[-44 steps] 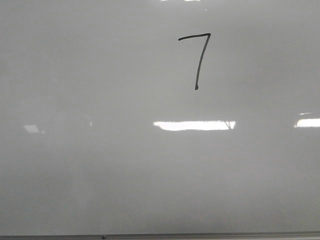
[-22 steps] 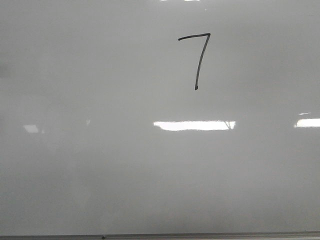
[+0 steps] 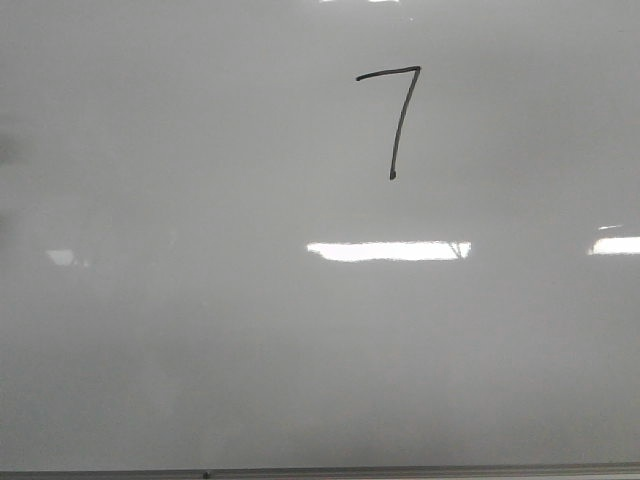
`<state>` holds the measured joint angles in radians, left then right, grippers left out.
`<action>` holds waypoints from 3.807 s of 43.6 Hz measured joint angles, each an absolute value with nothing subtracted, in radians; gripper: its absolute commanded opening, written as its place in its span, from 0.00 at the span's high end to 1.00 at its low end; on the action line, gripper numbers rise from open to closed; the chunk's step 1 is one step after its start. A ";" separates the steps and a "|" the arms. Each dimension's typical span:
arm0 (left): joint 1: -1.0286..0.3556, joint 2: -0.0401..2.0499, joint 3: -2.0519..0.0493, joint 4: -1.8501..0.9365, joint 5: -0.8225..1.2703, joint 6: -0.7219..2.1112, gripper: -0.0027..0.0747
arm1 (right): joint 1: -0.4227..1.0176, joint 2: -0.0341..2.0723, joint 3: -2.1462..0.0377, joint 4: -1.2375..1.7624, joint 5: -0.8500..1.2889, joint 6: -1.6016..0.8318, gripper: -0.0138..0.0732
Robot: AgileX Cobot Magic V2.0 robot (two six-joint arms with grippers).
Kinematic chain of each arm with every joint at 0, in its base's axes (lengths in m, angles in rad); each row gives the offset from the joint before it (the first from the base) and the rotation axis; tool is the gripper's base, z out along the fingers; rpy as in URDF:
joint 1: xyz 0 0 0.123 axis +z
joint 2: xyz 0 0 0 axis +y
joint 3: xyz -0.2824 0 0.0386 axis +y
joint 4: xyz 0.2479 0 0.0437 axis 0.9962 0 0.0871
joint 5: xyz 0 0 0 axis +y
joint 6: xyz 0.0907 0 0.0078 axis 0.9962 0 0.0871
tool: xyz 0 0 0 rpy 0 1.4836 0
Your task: Write number 7 on whiteboard
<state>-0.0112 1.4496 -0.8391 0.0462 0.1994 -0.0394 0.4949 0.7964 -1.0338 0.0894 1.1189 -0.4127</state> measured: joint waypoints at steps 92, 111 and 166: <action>-0.532 0.569 -0.667 -0.010 0.730 0.060 0.99 | 0.495 0.496 -0.822 -0.078 1.089 0.018 0.92; -0.532 0.569 -0.667 -0.010 0.730 0.062 0.99 | 0.495 0.496 -0.822 -0.078 1.089 0.018 0.92; 0.006 -0.007 0.007 -0.032 -0.043 0.063 0.99 | 0.495 0.494 -0.822 -0.077 1.089 0.018 0.92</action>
